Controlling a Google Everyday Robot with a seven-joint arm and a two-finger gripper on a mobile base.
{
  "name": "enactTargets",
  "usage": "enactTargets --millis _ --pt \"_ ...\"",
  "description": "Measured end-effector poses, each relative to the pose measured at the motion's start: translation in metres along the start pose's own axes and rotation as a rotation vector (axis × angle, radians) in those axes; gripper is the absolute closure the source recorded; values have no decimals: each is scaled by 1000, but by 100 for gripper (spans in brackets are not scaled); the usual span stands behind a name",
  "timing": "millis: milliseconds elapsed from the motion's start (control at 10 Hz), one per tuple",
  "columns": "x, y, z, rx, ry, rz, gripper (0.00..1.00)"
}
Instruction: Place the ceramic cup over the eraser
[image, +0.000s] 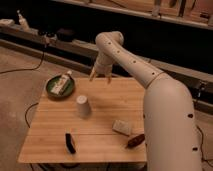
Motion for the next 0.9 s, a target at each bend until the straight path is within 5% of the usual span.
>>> enactTargets --millis 200,400,900 --pt "-4 -5 1 -7 -12 -27 35" --pt "-19 -41 13 -33 -49 -121 35" --pt "-36 -70 40 -179 -99 -191 35"
